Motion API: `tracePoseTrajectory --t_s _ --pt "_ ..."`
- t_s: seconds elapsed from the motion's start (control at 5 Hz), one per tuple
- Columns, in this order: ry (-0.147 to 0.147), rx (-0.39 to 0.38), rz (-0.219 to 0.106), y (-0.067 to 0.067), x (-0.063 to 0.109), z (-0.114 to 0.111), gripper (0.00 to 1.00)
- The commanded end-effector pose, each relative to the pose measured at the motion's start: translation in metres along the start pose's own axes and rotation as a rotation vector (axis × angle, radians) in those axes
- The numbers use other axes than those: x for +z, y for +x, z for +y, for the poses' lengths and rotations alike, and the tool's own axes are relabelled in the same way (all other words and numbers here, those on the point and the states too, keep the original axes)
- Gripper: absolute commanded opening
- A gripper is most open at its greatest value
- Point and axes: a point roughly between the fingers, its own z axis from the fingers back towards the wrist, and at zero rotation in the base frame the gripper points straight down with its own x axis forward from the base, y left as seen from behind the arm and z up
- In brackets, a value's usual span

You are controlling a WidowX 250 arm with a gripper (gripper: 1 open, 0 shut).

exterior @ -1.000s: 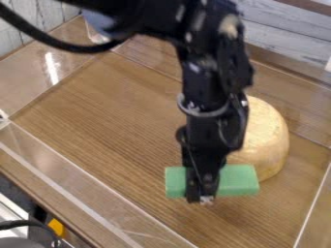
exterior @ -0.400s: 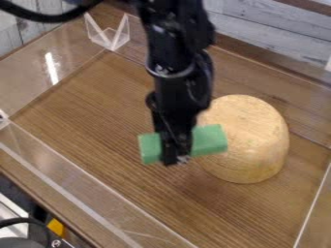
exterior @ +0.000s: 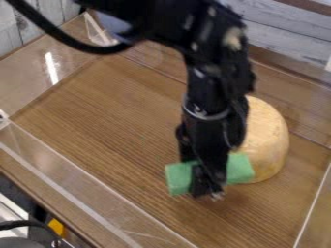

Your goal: Put the green block in the brown bowl

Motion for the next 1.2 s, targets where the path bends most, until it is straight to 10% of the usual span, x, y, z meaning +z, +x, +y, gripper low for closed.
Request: tracePoseTrajectory --t_s 0.0,1.0 --pt "0.026 0.073 -0.018 0.010 -0.001 -0.005 0.00" --pt "0.044 0.189 -0.032 -0.005 0.003 0.015 0.00"
